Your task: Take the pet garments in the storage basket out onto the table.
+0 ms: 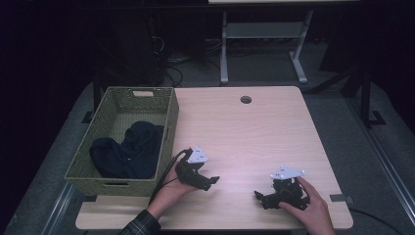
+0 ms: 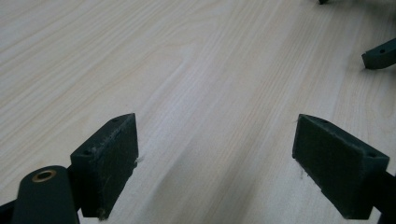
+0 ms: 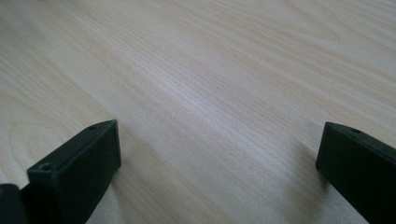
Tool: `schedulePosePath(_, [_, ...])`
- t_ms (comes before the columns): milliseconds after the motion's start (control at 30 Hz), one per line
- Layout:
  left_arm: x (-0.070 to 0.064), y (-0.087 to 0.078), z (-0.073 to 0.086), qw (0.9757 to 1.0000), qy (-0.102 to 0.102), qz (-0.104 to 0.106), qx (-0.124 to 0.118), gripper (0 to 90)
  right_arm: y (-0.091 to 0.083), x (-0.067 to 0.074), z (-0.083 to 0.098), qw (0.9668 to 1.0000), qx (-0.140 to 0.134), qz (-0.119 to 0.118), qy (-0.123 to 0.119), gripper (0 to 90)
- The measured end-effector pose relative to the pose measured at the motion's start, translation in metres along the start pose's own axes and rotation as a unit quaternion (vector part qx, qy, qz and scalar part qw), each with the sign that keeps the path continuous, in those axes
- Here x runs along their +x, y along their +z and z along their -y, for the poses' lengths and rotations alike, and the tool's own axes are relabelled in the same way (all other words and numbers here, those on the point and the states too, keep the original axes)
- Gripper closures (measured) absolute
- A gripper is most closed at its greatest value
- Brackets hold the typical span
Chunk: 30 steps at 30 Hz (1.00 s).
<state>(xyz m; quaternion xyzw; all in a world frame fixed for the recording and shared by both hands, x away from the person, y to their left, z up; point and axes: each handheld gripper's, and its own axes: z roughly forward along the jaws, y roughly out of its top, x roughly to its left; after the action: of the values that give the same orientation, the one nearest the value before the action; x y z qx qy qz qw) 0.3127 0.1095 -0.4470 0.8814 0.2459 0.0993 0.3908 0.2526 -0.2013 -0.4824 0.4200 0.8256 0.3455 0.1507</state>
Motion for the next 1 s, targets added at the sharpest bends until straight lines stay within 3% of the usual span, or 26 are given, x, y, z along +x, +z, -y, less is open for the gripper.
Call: schedulePosePath(1000, [0.004, -0.013, -0.014, 0.9999, -0.005, 0.009, -0.011, 13.8, 0.000, 0.000, 0.000, 1.0000, -0.001, -0.001, 0.000, 0.0])
